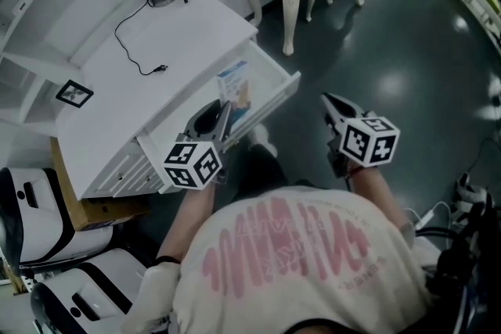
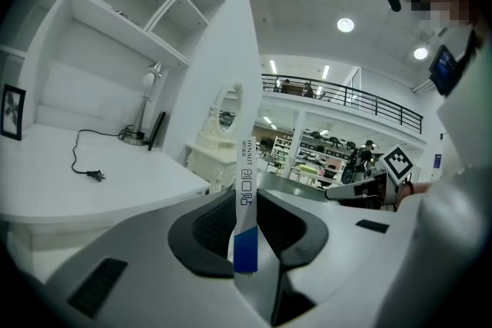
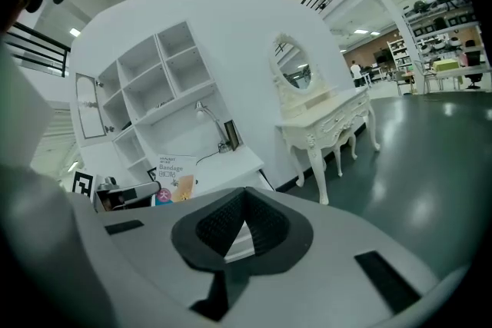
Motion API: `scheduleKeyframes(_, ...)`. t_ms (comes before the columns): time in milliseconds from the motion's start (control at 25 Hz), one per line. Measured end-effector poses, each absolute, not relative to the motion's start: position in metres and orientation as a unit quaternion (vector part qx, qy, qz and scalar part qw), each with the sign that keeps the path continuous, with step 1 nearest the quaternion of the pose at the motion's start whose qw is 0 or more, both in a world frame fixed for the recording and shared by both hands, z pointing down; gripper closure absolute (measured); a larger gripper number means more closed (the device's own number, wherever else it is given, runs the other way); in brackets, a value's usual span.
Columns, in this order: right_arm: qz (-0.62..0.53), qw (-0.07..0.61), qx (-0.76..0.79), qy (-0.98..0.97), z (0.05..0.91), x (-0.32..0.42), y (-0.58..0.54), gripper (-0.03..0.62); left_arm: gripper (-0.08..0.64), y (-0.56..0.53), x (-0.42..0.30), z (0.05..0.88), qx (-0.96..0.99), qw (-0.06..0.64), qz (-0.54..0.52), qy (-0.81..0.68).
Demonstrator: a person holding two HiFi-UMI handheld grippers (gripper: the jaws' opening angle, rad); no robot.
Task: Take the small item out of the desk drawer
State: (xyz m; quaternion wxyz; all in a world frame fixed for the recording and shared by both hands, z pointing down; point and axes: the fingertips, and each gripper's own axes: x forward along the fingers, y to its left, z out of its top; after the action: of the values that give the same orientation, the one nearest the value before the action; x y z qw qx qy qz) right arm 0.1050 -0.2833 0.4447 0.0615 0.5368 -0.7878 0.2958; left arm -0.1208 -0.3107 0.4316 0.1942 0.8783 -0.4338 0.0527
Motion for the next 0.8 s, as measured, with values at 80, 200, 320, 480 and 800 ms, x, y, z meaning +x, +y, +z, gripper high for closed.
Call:
scheduleKeyframes(80,0.296,0.060,0.537,-0.788,0.4441,0.1040,-0.2838,0.577,0.453,-0.3107,-0.1240,0.4330,0.876,0.200,0.049,-0.436)
scheduleKeyframes(200,0.290,0.066,0.537,-0.790,0.4428,0.1024,-0.2838,0.577,0.453,-0.3115,-0.1271,0.4335,0.873,0.206,0.043,-0.439)
scheduleKeyframes(320,0.290,0.068,0.534,-0.791,0.4432,0.1007,-0.2846,0.577,0.453,-0.3122,-0.1273,0.4330,0.873,0.207,0.039,-0.439)
scheduleKeyframes(480,0.290,0.068,0.530,-0.794,0.4420,0.0971,-0.2868,0.577,0.453,-0.3123,-0.1289,0.4326,0.873,0.208,0.038,-0.441)
scheduleKeyframes(800,0.287,0.072,0.531,-0.794,0.4416,0.1002,-0.2886,0.577,0.453,-0.3150,-0.1263,0.4320,0.872,0.207,0.035,-0.442)
